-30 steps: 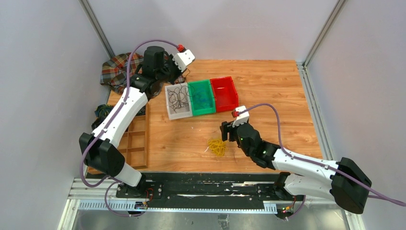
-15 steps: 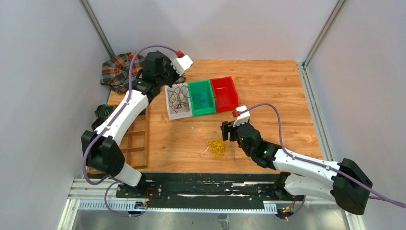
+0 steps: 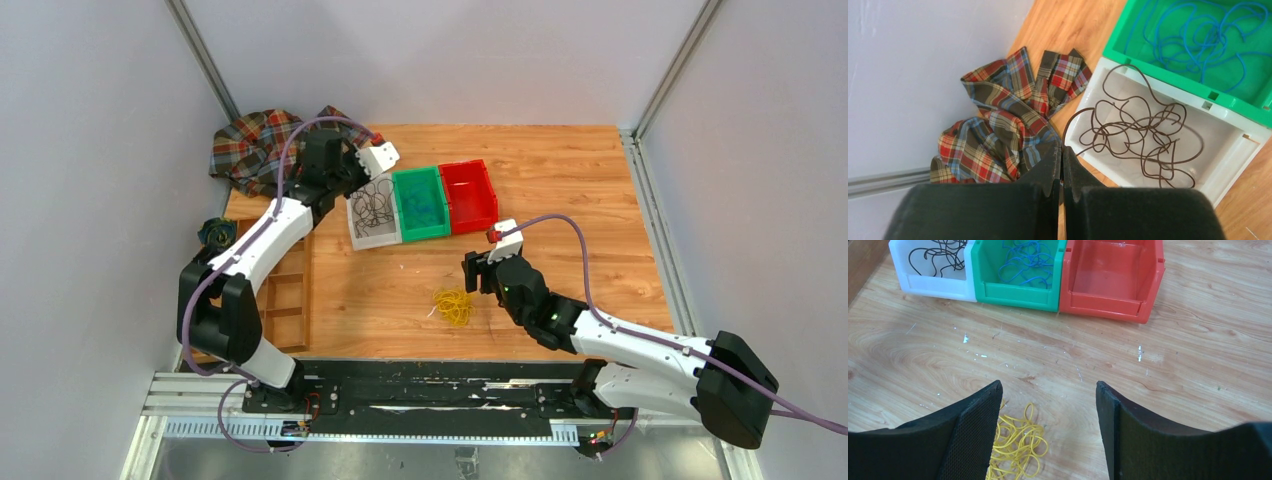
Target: Untangle the cables
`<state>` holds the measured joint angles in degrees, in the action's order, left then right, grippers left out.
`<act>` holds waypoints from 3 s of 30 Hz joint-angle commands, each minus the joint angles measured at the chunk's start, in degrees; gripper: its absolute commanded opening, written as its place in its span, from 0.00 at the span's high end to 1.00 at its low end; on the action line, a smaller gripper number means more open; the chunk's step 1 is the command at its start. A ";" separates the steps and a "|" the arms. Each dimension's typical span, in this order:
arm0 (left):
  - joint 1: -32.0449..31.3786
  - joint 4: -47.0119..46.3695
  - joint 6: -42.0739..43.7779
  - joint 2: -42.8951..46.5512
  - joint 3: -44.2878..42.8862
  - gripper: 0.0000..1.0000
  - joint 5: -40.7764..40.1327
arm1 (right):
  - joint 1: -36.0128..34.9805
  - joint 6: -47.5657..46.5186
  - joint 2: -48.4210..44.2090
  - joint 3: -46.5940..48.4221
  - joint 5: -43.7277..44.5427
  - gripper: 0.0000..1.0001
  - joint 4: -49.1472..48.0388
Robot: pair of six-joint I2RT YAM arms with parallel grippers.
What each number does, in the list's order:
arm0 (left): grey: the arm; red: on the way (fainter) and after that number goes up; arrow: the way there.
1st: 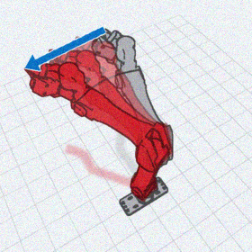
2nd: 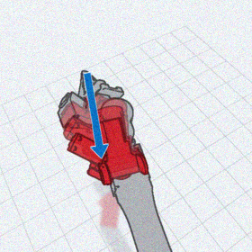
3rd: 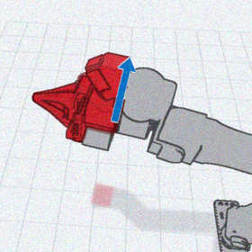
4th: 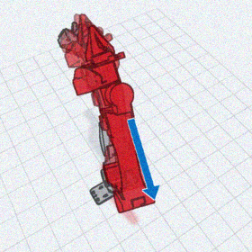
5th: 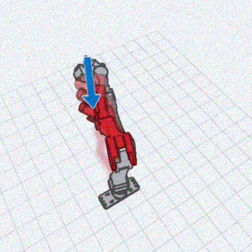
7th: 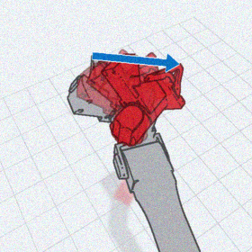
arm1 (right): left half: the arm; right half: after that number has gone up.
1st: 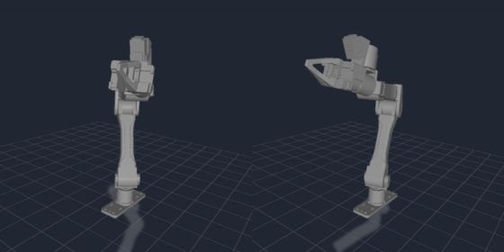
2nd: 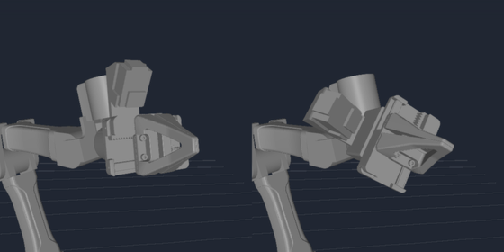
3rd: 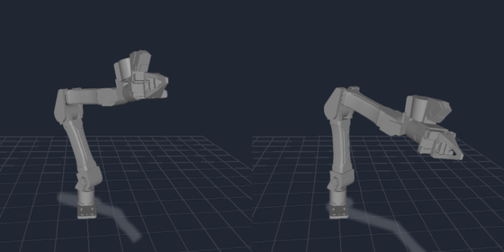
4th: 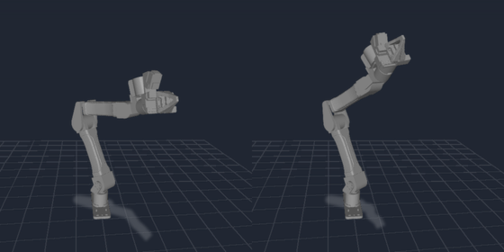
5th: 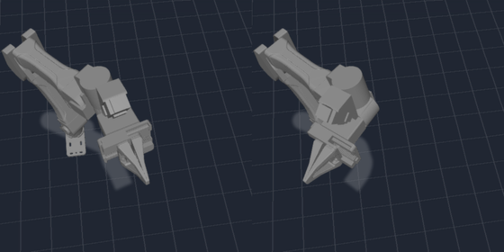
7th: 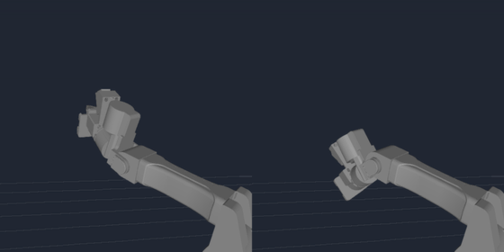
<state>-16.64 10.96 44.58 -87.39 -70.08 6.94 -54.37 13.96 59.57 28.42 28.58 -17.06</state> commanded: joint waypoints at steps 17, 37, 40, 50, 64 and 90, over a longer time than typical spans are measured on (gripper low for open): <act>-3.47 -9.63 -0.16 -13.37 3.09 1.00 -1.77 | 4.51 1.50 -0.12 1.45 0.78 0.31 0.71; -3.04 14.65 1.91 -10.04 -10.33 0.10 3.38 | 15.53 0.43 0.44 9.18 -8.02 0.27 3.35; -3.03 16.61 0.17 -10.34 -14.25 0.06 0.51 | 17.96 0.22 3.84 12.34 -7.28 0.25 4.78; -3.04 27.55 -11.98 -9.98 -21.08 0.02 -8.30 | 25.39 -5.12 25.13 24.65 -6.75 0.24 2.89; 0.52 29.39 -27.60 2.56 -14.82 0.02 -12.08 | 28.44 -7.52 43.23 34.65 -9.37 0.42 4.22; 0.65 36.29 -29.19 15.46 -6.35 0.02 -8.22 | 24.82 -4.13 32.21 24.34 -7.32 0.39 3.70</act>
<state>-16.03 47.03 15.86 -73.10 -77.54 -1.87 -30.39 10.79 89.76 48.47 19.09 -13.54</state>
